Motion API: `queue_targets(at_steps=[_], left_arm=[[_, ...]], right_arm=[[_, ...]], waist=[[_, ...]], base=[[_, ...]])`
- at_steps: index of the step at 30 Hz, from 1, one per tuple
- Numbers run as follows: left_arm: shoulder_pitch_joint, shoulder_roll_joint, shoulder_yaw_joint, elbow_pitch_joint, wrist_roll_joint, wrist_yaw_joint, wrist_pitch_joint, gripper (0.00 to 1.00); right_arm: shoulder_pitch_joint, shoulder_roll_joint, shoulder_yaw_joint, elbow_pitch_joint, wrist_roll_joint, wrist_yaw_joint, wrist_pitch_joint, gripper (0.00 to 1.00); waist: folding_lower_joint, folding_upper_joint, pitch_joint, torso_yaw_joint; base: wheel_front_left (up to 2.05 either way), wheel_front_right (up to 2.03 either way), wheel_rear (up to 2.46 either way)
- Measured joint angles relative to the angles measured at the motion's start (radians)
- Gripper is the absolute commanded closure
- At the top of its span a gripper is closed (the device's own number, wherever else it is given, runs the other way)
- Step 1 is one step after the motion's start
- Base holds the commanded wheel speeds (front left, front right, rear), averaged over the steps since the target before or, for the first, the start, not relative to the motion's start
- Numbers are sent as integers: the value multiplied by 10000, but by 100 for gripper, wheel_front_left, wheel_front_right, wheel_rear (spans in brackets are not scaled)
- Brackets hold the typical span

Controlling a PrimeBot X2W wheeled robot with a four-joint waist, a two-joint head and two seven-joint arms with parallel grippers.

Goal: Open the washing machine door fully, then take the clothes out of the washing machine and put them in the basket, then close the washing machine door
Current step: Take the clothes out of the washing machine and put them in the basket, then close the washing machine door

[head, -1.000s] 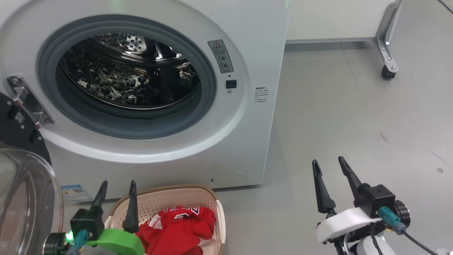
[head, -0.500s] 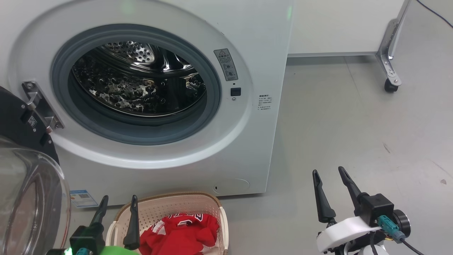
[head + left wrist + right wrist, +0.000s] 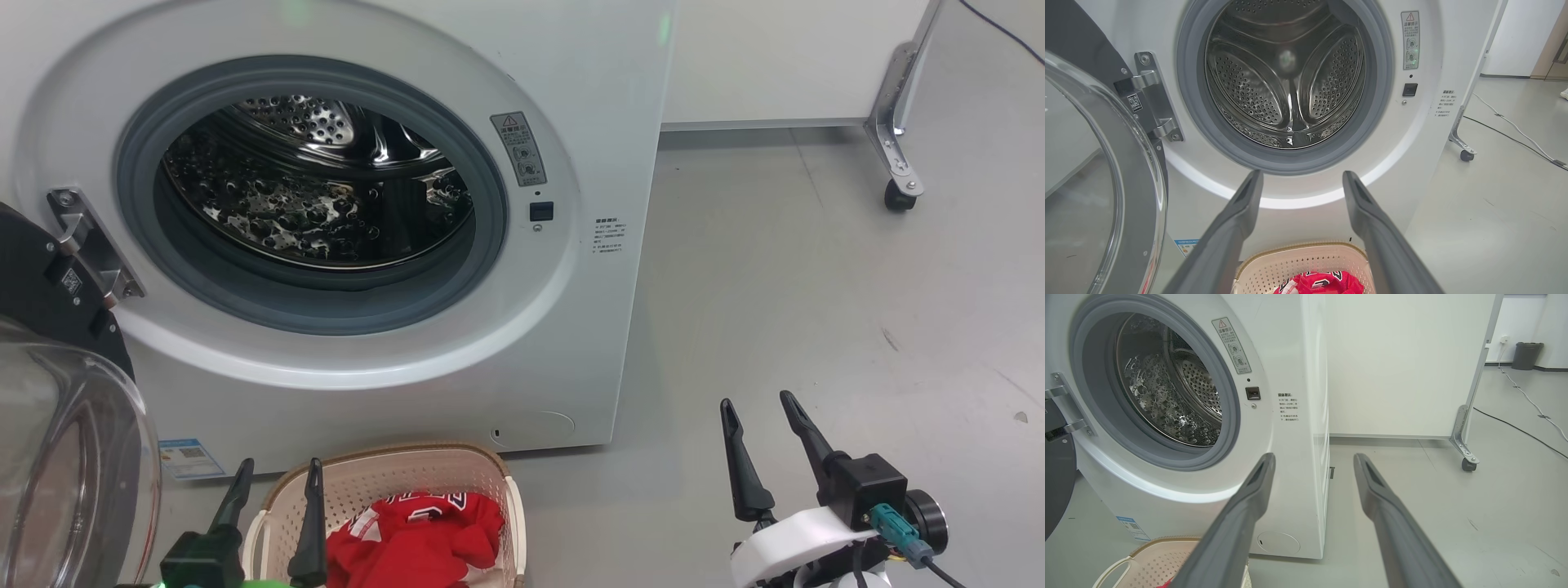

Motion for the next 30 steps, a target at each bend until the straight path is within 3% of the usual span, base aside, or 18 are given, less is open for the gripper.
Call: queue_targets(at_steps=[17,30], left_arm=[[369,46,-67,-940,138,92,545,0],[599,58,-67,-1404,249,163,819,0]], right_arm=[[15,4,-2,-54,-23,8,0,0],[16,6,-8,-61,-98,10,0,0]], waist=[[0,0,10,-35],[0,0,24,-48]], base=[[-1,4,-3],[-34,57,-23]])
